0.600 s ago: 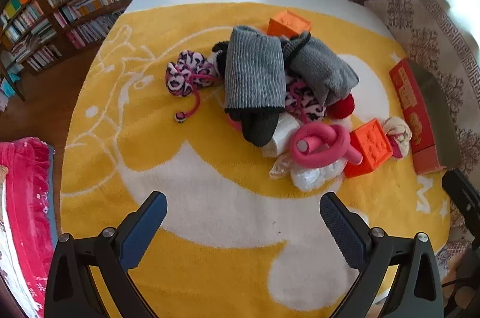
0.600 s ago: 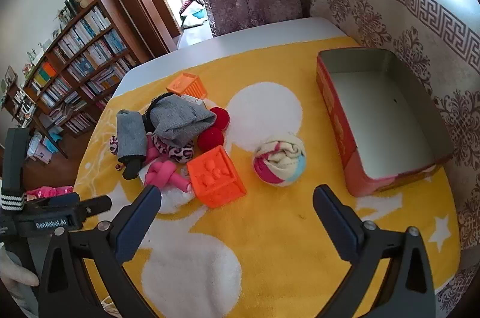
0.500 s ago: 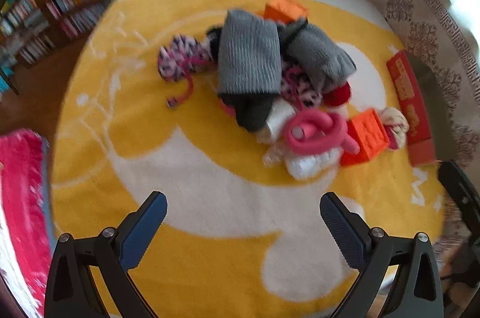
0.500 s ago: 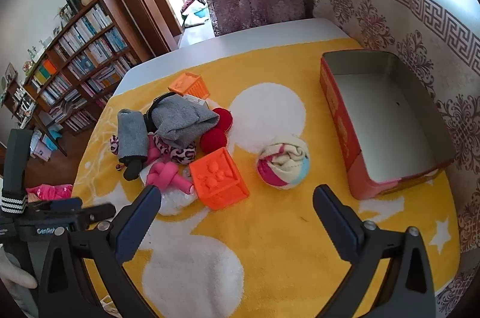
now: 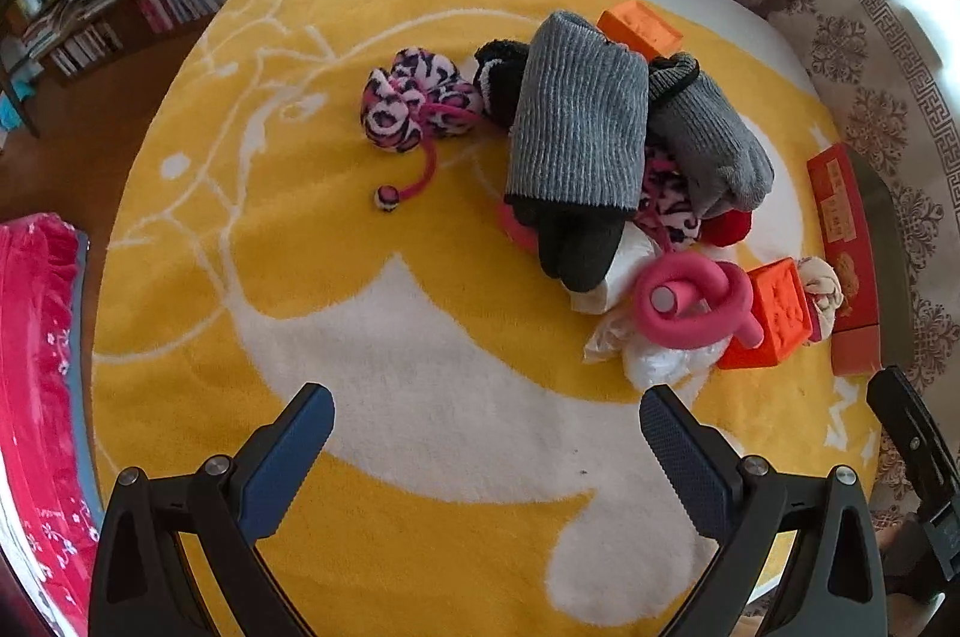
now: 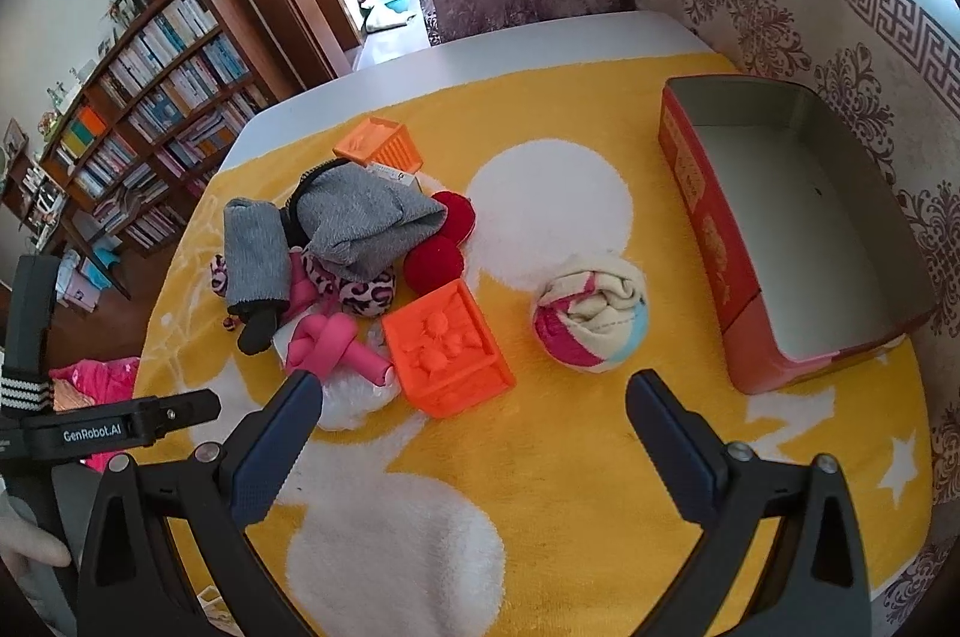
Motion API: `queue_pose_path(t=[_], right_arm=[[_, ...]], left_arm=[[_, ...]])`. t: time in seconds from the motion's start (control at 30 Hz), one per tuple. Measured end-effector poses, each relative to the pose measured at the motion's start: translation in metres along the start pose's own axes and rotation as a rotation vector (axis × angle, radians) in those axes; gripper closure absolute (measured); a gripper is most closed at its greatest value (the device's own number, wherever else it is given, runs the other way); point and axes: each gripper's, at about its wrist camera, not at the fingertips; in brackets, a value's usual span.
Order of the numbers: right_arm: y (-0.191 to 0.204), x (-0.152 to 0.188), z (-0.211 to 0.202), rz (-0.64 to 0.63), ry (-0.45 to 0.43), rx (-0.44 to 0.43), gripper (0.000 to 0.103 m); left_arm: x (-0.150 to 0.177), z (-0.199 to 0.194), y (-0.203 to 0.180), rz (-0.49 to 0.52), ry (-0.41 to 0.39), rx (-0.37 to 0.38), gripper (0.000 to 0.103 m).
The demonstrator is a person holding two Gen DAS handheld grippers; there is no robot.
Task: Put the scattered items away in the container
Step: 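Move both grippers toward the orange rubber block and grey socks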
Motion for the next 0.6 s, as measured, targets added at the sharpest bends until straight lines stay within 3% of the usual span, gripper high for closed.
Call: queue_pose_path(t=[0.43, 0.6], right_arm=[[0.006, 0.009, 0.016, -0.049, 0.041, 0.029, 0.007], [0.002, 0.011, 0.017, -0.031, 0.042, 0.046, 0.007]], left_arm=[[-0.049, 0.001, -0.003, 0.030, -0.074, 0.019, 0.000], [-0.069, 0.012, -0.004, 0.049, -0.062, -0.005, 0.000]])
Point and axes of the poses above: each gripper's, at about its wrist camera, not at the fingertips, and z roughly the way its jaws point, y to its left, x to its underside, and after that the axes turned 15 degrees about z, right-handed
